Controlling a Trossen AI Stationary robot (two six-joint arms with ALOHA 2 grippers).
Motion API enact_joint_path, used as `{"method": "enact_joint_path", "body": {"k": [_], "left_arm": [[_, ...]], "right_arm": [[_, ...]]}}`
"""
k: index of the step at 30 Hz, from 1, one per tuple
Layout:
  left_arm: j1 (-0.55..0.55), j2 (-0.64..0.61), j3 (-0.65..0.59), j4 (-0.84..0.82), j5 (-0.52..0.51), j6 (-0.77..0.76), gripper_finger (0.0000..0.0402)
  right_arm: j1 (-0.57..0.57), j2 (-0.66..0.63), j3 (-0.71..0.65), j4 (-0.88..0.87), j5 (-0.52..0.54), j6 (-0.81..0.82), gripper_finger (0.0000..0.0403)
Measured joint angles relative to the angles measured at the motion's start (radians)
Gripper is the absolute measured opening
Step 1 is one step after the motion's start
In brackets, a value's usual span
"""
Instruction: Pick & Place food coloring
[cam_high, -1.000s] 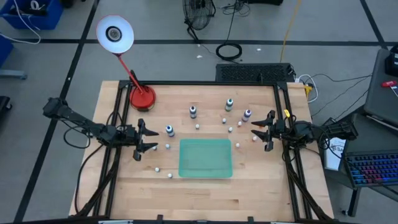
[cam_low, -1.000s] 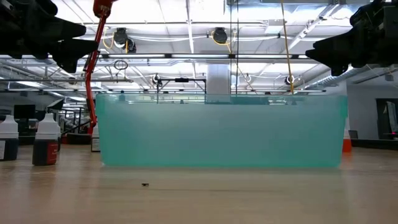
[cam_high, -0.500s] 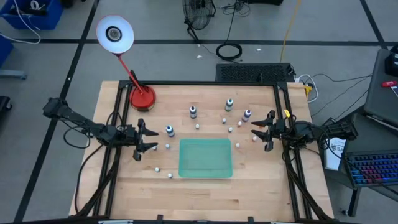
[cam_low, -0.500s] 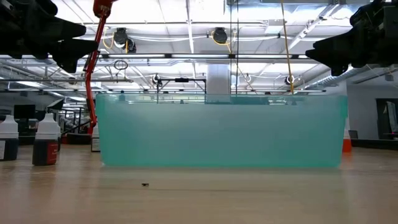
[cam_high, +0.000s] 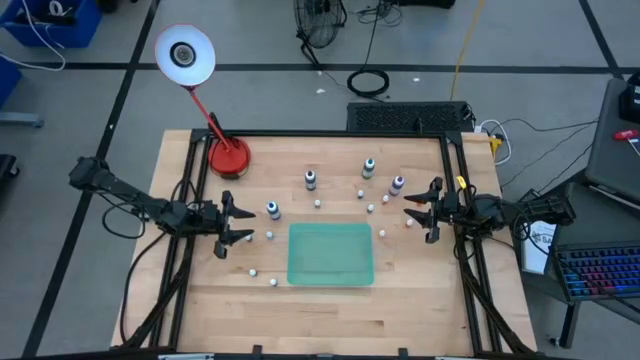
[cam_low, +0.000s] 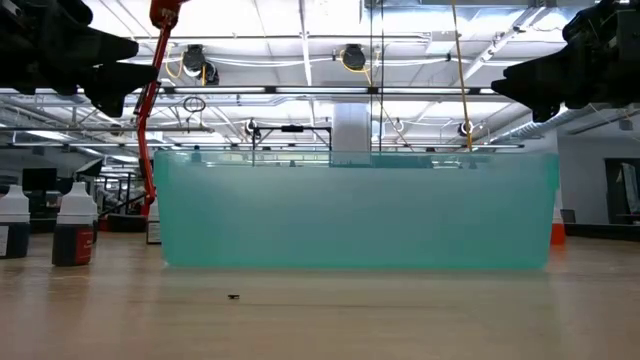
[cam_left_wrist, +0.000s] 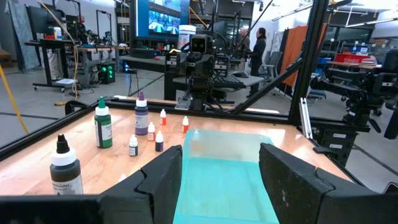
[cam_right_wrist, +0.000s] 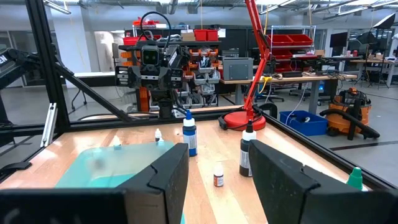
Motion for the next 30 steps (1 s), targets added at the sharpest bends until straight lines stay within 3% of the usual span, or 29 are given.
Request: {"method": "enact_joint_path", "body": {"k": [21,30], "left_arm": [[0.0,0.0,0.0,0.0,0.0,0.0,0.0214],[0.0,0.0,0.0,0.0,0.0,0.0,0.0214]], "right_arm": [[0.0,0.0,0.0,0.005,0.0,0.007,0.0155],[0.0,0.0,0.0,0.057,0.003,0.527,0.0155]]}}
